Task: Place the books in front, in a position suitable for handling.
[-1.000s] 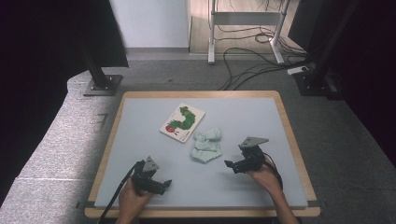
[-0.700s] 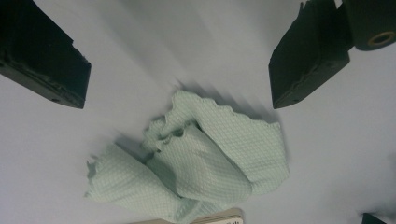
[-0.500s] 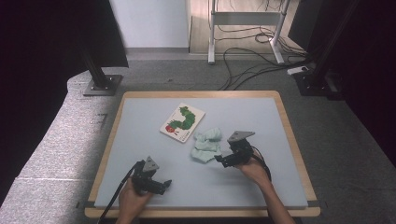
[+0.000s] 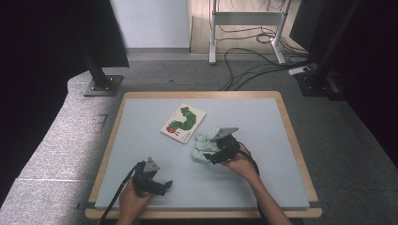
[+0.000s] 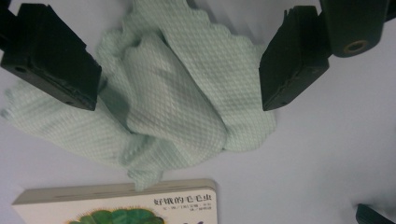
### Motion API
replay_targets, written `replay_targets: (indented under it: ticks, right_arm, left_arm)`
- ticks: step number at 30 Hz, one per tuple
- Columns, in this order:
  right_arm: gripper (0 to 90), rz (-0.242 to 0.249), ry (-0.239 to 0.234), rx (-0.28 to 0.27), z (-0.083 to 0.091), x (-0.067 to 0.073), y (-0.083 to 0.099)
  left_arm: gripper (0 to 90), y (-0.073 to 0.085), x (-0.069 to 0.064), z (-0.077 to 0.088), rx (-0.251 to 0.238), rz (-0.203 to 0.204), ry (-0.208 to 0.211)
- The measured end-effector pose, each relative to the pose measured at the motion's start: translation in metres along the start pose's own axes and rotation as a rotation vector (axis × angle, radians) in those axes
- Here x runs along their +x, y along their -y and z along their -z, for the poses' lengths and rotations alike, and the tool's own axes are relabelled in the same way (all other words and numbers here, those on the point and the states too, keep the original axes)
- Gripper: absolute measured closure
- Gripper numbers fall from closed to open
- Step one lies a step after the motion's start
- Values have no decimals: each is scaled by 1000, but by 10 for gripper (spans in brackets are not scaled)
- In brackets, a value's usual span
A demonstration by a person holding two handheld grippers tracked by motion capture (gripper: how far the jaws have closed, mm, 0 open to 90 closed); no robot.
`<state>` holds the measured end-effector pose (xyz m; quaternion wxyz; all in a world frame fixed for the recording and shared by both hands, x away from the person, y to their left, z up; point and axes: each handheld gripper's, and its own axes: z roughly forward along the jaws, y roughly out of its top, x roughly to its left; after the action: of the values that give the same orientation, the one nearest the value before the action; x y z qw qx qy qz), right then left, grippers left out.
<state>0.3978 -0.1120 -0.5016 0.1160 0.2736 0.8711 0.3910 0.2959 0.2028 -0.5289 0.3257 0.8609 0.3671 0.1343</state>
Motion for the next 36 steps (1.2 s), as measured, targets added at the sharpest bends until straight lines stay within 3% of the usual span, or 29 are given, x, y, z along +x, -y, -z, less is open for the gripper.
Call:
replay_targets:
  ticks: [12, 22, 27, 31, 36]
  right_arm:
    - [146, 24, -35, 37, -30, 2, -15]
    - [318, 15, -23, 112, -46, -1, -19]
    - [466, -29, -20, 112, -43, -3, -19]
    - [641, -52, -59, 99, -40, -7, -18]
    - [709, -52, -62, 94, -35, -6, -17]
  left_arm:
    - [0, 0, 0, 0, 0, 0, 0]
    - [0, 0, 0, 0, 0, 0, 0]
    - [0, 0, 0, 0, -1, 0, 1]
    - [0, 0, 0, 0, 0, 0, 0]
    - [0, 0, 0, 0, 0, 0, 0]
